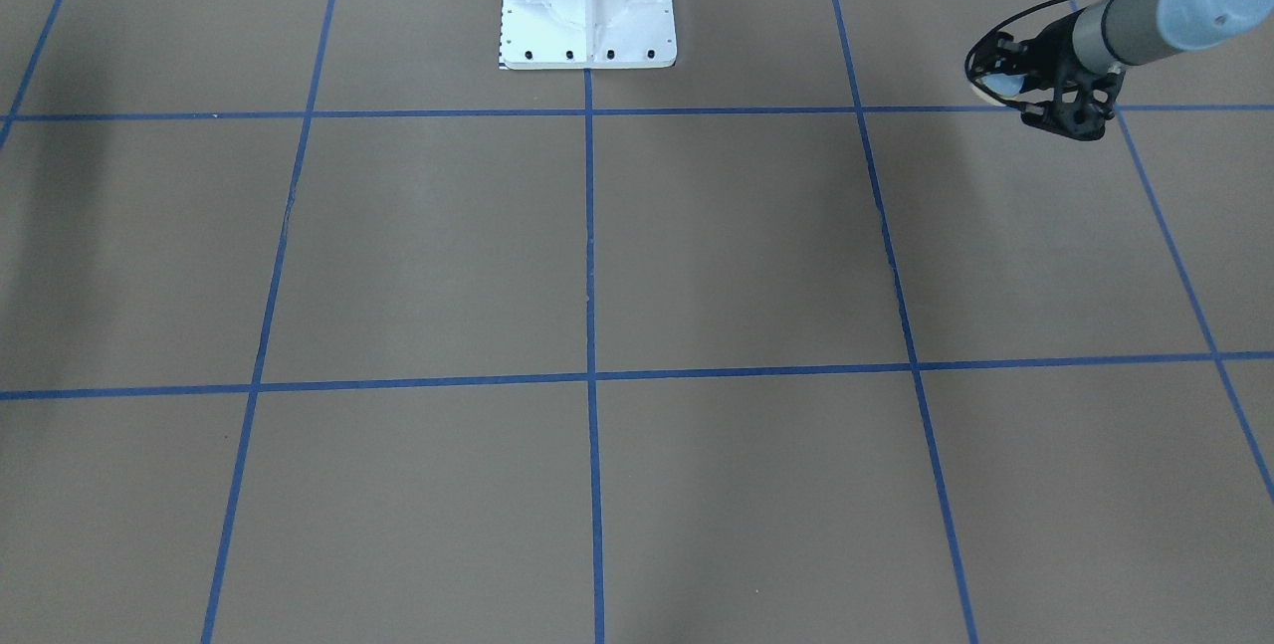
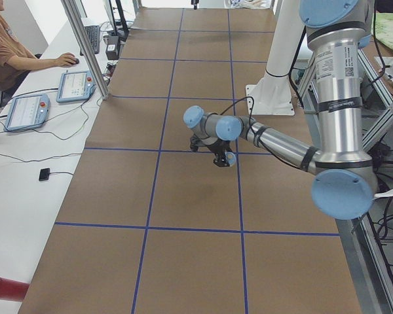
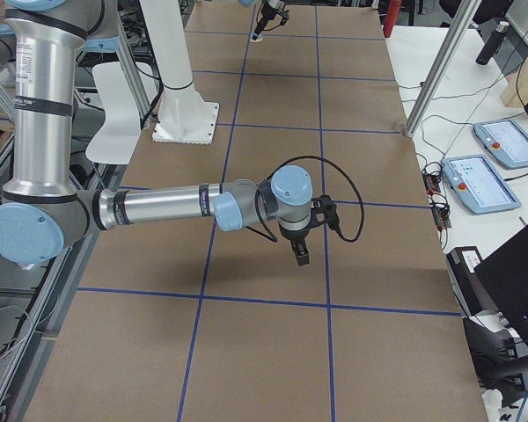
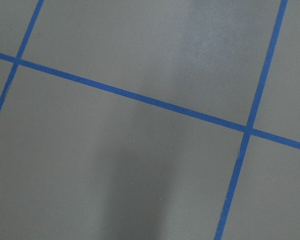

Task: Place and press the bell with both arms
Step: 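Carry the bell with the left gripper toward the table centre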

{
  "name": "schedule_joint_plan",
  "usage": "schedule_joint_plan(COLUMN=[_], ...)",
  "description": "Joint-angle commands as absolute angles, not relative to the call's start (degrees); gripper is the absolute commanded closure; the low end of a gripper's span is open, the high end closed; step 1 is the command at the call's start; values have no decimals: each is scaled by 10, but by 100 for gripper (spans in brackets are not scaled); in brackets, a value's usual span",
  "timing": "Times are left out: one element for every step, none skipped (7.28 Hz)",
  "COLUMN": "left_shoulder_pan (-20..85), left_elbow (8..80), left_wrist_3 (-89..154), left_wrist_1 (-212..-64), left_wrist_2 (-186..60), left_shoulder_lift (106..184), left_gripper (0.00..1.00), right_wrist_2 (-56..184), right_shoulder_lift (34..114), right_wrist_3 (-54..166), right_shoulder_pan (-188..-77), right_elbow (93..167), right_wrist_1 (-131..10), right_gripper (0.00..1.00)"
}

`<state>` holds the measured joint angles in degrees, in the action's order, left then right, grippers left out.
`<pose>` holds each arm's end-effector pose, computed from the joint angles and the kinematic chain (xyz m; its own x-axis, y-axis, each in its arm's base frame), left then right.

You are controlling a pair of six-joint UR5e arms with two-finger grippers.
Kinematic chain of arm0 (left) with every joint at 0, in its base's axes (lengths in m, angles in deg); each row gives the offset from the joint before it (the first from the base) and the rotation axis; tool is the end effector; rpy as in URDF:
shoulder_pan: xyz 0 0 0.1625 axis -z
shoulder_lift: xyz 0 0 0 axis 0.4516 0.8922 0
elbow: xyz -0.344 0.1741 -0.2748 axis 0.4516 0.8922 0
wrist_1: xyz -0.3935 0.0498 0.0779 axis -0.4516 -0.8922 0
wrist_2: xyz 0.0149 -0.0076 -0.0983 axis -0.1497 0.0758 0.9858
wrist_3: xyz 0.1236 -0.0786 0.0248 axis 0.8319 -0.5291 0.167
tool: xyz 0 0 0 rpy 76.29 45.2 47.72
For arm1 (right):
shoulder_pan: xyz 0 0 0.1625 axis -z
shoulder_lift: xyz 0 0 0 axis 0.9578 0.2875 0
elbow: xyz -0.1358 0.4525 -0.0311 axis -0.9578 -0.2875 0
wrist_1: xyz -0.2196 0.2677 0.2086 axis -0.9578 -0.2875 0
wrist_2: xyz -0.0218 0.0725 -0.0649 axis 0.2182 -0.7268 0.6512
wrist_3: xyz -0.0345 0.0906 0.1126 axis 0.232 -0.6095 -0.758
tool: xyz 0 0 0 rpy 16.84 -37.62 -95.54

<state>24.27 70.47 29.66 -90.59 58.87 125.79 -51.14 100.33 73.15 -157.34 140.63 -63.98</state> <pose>0.2711 -0.3587 0.5321 0.5689 0.2027 -0.7971 -0.4750 0.8721 -0.1172 -0.0245 -0.4486 0.6505 0.6360 -0.2961 0.7126 0.1061 0.9482 0.2993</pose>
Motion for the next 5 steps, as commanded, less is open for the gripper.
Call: schedule_joint_plan(left_shoulder_pan=[236, 199, 185, 171, 147], left_elbow=[643, 587, 506, 408, 324], left_wrist_3=[209, 158, 132, 101, 37], left_wrist_1=[-791, -793, -800, -814, -869], left_wrist_2=[571, 570, 571, 570, 549], left_shoulder_lift=[1488, 1569, 1650, 1737, 1792], left_gripper=[94, 94, 94, 94, 93], right_wrist_2=[-512, -512, -511, -512, -514], right_shoulder_lift=[1001, 1001, 999, 998, 998], right_wrist_3=[731, 731, 731, 731, 730], right_shoulder_pan=[-1573, -1573, -1573, -1573, -1573], right_elbow=[1404, 1403, 1398, 1399, 1399], right_wrist_1=[-640, -640, -639, -639, -639], right_gripper=[0, 0, 0, 0, 0])
